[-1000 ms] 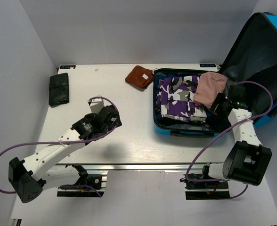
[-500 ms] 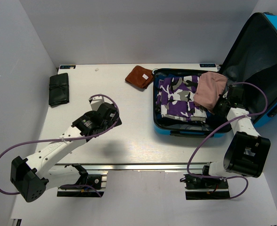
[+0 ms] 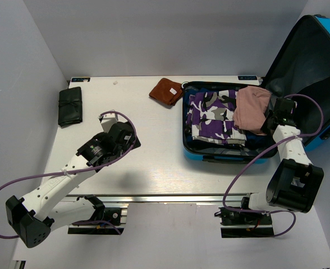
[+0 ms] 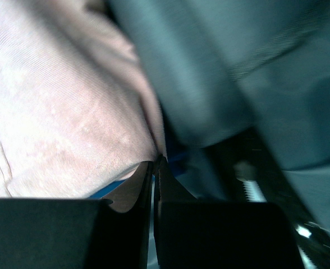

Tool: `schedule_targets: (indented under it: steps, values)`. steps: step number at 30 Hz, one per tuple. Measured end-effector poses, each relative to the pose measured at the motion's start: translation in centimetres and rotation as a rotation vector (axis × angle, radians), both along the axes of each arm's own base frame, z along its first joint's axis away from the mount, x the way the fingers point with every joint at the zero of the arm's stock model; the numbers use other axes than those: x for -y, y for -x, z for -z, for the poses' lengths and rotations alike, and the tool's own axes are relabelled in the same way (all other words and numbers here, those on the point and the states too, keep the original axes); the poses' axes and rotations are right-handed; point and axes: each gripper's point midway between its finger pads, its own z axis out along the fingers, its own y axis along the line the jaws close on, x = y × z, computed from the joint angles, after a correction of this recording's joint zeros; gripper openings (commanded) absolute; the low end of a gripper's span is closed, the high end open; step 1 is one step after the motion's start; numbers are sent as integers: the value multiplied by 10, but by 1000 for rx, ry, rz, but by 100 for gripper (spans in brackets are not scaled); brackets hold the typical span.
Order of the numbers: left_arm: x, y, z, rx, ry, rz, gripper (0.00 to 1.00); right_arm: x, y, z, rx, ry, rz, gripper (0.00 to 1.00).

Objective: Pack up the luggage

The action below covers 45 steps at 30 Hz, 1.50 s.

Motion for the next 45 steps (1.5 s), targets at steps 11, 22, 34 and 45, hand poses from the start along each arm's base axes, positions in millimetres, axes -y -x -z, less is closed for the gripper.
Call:
schedule_targets:
  steps: [11,22,34,45]
  values:
    - [1,-8,-5,3,-39,2,98,30,7,0,-94,126,89,0]
    - [7,-21,-5,-3,-75,19,98,6,3,10,-108,35,-24,89]
    - [15,-38,-10,4,-80,32,98,-33,-33,-97,149,43,-196,89]
    - [11,-37,-18,22,-66,22,98,-92,-62,-6,-152,112,-372,89]
